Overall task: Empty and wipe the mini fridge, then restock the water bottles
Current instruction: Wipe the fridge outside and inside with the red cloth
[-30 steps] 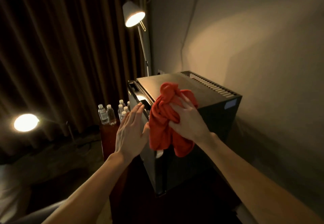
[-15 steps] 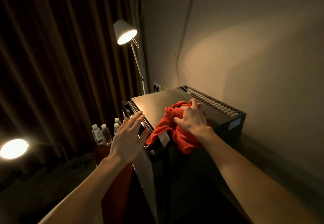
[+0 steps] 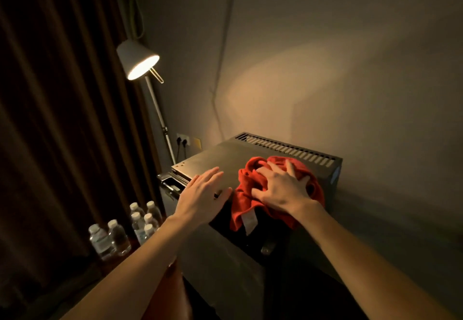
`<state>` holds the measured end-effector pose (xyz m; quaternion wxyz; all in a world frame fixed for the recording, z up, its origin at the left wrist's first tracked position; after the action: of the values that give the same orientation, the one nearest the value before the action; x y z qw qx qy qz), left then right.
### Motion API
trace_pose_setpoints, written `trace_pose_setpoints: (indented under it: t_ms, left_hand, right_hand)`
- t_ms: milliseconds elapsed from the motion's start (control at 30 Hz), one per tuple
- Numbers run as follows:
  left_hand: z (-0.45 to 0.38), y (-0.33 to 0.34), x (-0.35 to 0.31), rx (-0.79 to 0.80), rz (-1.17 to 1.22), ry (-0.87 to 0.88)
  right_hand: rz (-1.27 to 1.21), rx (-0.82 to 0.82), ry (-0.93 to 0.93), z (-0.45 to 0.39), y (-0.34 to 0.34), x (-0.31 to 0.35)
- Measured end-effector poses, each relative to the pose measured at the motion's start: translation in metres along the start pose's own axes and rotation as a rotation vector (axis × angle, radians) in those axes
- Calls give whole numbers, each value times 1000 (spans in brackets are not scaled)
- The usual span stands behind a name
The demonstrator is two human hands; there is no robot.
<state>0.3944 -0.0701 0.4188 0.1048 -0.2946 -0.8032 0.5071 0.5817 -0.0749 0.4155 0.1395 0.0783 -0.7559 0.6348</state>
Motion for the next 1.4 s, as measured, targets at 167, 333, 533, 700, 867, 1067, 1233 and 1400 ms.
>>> trace_pose_setpoints:
  t_ms: [167, 333, 533, 700, 867, 1067, 1233, 1400]
  left_hand:
    - [-12, -3, -14, -20, 47, 142]
    - [-8, -1, -12, -46, 88, 142]
    - [15, -2, 11, -24, 11, 89]
    - [22, -4, 32, -4, -7, 84]
    - [2, -8, 65, -40, 50, 127]
    - [-40, 3, 123, -74, 207, 178]
    - [-54, 12, 134, -44, 268, 232]
    - [-33, -3, 132, -63, 201, 219]
  right_hand:
    - [32, 75, 123, 23, 6, -10]
    - [79, 52, 80, 31, 5, -8]
    - [44, -18, 34, 24, 5, 1]
    - [81, -22, -126, 21, 7, 45]
    - [100, -33, -204, -4, 32, 101]
    - [111, 2, -199, -59, 59, 143]
    - [70, -61, -160, -62, 59, 153]
    - [69, -94, -113, -46, 61, 152]
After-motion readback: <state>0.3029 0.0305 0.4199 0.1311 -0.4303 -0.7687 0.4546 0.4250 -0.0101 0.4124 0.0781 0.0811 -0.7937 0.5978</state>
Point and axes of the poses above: each hand's wrist, its own z-axis away from the middle knuckle, its own y-axis out of the palm, x = y × z, the point moved 9 cm from there along -z, towards the middle knuckle, and after that the axes turned 8 degrees about y, right-handed, at the moved point
